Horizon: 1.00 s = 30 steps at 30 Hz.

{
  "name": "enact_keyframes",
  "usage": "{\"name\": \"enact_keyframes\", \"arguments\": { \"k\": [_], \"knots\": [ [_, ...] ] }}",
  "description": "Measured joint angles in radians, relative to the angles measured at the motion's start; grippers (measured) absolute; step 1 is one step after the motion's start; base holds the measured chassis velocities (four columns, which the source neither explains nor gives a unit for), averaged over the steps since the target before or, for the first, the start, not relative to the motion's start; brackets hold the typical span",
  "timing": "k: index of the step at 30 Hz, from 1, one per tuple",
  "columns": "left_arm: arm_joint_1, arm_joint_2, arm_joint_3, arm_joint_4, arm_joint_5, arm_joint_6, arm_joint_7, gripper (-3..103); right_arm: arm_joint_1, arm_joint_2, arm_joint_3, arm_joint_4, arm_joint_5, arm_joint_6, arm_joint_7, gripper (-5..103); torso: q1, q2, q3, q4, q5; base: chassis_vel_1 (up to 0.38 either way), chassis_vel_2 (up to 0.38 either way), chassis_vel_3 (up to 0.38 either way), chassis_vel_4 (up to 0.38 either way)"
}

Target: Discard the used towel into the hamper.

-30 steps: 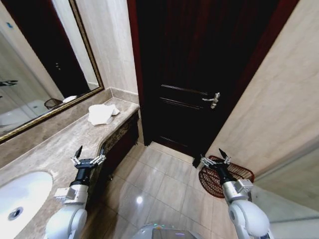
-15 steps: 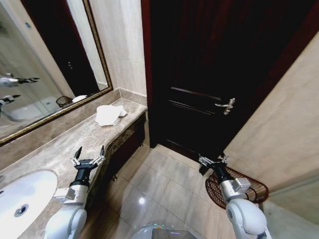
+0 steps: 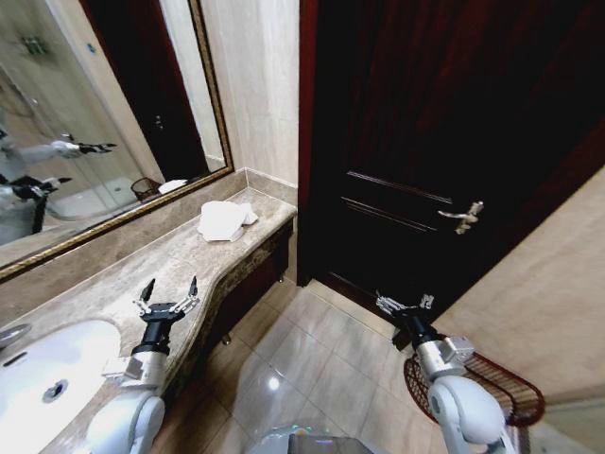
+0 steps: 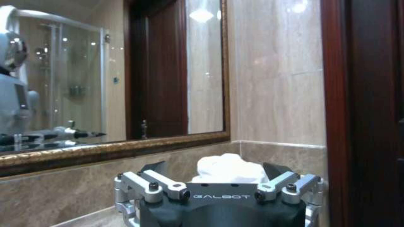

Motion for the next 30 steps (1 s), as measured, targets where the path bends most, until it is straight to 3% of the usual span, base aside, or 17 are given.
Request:
{"name": "enact_keyframes", "arguments": {
  "k": [30],
  "knots": [
    [0.009, 0.002, 0.000, 0.002, -0.028, -0.021, 0.001, 100, -0.004, 0.003, -0.012, 0.005, -0.011, -0.002, 0.001, 100, 0.000, 0.000, 0.000, 0.0001, 0.0001, -0.054, 0.089, 0.088, -0.058]
  ]
}}
